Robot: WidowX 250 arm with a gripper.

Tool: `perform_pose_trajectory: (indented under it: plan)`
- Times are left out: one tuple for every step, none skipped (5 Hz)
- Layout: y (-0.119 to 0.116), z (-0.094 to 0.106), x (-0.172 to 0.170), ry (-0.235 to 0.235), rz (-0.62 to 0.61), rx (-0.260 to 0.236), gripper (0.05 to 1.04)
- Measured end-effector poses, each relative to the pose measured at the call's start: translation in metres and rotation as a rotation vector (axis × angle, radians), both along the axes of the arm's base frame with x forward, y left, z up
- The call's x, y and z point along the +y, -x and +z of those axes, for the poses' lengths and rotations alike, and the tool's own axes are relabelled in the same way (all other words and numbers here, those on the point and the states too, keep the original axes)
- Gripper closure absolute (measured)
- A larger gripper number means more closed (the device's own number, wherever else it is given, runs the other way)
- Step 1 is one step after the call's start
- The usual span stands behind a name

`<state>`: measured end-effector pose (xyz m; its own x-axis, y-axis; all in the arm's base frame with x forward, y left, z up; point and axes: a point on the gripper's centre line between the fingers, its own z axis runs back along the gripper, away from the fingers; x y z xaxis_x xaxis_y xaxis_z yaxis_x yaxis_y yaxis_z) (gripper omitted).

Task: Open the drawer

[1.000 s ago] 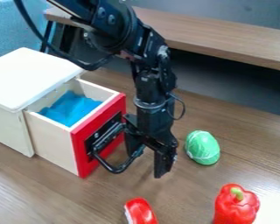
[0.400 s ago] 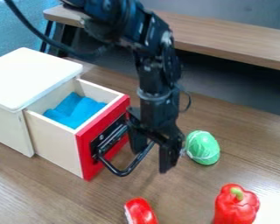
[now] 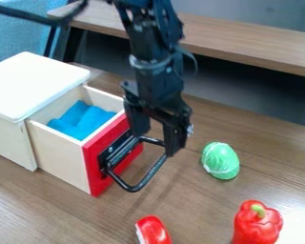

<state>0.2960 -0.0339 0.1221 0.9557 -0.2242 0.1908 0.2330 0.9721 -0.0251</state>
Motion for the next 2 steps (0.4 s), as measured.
perform_pose_trajectory:
  plan:
    - [0.012, 0.028, 0.006, 0.022, -0.001, -0.053, 0.084]
    - [0.023, 0.033, 0.005, 0.035, -0.019, -0.076, 0.084]
